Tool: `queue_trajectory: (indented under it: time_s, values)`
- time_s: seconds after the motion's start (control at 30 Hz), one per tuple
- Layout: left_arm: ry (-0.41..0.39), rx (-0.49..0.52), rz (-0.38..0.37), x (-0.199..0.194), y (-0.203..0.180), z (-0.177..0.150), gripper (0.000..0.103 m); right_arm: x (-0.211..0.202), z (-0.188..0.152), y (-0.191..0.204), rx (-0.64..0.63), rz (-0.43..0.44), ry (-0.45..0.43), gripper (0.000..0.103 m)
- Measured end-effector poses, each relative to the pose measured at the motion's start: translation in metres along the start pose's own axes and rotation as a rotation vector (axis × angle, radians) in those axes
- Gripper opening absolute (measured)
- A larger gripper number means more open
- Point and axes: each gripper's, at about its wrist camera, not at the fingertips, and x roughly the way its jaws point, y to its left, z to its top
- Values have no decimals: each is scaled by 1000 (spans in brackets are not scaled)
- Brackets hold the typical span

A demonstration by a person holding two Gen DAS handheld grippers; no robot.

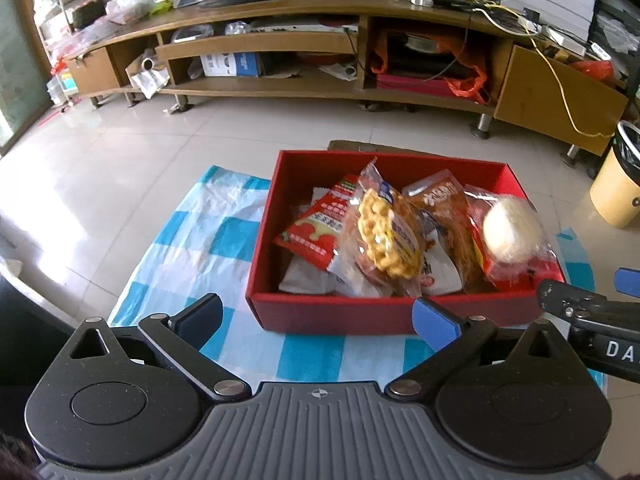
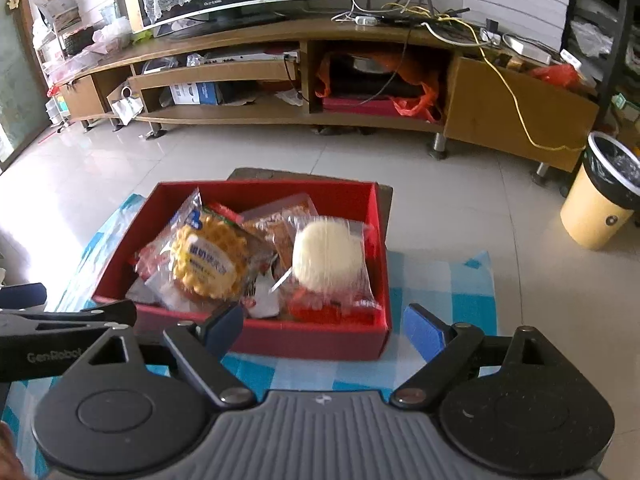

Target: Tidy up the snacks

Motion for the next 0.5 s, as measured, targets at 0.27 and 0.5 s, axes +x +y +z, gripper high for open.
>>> queue_trajectory:
  time_s: [0.27, 0.5]
  values:
    - [-4, 31, 6, -8, -6, -18, 102, -10, -19, -1, 8, -6, 12, 85]
    - [-10, 45, 0, -16, -8, -30, 102, -20, -33, 0, 7, -4, 21, 85]
